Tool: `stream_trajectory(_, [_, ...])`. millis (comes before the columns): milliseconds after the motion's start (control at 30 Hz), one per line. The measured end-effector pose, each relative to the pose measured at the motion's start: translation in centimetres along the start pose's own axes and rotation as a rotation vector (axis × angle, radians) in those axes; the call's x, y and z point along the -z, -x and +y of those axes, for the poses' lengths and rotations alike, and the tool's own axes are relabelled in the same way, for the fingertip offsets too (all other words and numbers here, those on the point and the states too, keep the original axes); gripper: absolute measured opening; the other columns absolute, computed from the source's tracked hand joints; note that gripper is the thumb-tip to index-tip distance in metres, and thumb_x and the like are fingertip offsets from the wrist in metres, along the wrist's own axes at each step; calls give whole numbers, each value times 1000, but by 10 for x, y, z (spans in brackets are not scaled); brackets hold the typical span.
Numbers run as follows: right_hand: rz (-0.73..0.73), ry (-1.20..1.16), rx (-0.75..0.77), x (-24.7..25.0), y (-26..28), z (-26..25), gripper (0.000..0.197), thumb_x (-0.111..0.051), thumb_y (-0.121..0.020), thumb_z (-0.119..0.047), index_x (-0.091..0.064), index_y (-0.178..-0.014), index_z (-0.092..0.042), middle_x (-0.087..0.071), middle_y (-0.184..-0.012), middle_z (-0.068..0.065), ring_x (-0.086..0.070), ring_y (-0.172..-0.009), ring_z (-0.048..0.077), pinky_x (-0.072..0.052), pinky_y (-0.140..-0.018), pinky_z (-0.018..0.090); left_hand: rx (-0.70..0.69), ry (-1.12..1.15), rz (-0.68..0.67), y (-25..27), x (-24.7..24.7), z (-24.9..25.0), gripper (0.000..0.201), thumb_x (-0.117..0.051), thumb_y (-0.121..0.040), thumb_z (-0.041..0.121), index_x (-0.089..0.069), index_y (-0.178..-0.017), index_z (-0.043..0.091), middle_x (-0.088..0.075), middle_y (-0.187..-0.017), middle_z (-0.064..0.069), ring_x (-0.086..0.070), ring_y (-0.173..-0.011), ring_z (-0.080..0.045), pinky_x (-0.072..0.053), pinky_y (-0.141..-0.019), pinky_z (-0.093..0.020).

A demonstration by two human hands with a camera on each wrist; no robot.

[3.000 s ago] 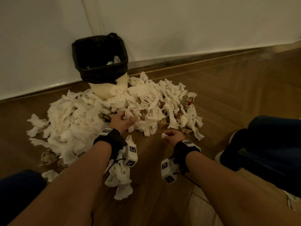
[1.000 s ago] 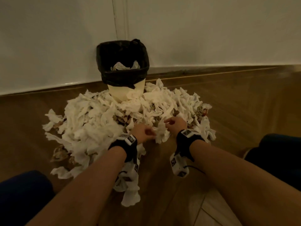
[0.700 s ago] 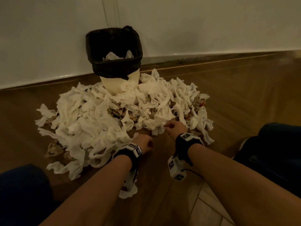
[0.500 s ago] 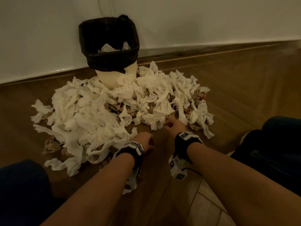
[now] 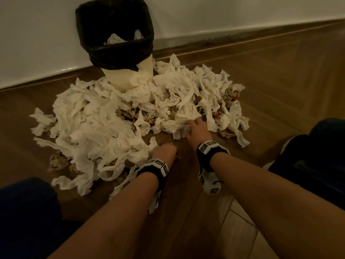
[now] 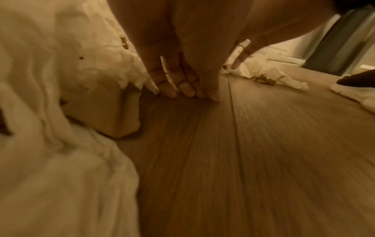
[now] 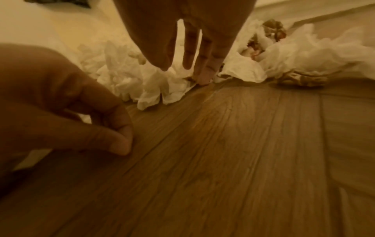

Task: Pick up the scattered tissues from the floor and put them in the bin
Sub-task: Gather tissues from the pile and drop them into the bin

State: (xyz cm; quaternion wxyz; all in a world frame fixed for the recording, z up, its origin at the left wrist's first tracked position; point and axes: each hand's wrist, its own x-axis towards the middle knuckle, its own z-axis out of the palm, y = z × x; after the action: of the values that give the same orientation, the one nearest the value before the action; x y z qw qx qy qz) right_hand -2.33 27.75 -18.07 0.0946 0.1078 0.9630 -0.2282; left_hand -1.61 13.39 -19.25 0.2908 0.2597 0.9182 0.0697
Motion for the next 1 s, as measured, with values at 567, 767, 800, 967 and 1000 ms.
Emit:
stream_trajectory(567, [-213,17,-93,6,-5,3,18,-53,-89,-8,-65,-99,1,-63,-104,18,-59,-100,31,-44,-75,30,25,179,377,-7,8,-23,29,-47,-96,25,-55,-118,7,-41,-125,-12,-46,-111,-25,-39,-94,-30])
stream_trajectory(767, [-140,-729,-413,15,1,12,41,-66,-85,-11,-50,-122,-5,-57,-94,4,-56,-80,15,-52,-74,24,8,98,353,-13,21,-6,26,-52,-91,35,-63,-109,20,-21,-148,-9,-16,-139,-32,-19,-113,-48])
stream_trajectory(800, [-147,-802,-440,19,1,11,42,-65,-86,-10,-49,-124,-5,-55,-94,2,-52,-74,10,-51,-63,16,-12,78,290,-16,23,-5,28,-51,-92,36,-62,-114,22,-22,-150,-8,-13,-140,-31,-14,-114,-49])
stream_trajectory(967, [-12,-1114,-610,35,-1,15,34,-48,-94,-5,-54,-128,-5,-52,-131,13,-55,-109,25,-48,-79,24,-68,98,278,-19,33,-9,24,-52,-92,37,-63,-106,20,-57,-114,-6,-47,-115,-25,-33,-102,-39])
stream_trajectory(1000, [38,-1095,-641,39,0,16,35,-46,-95,-8,-53,-129,-3,-50,-134,14,-51,-118,29,-45,-89,27,-52,231,310,-18,35,-11,18,-56,-90,33,-65,-99,20,-60,-106,-5,-53,-106,-23,-40,-95,-37])
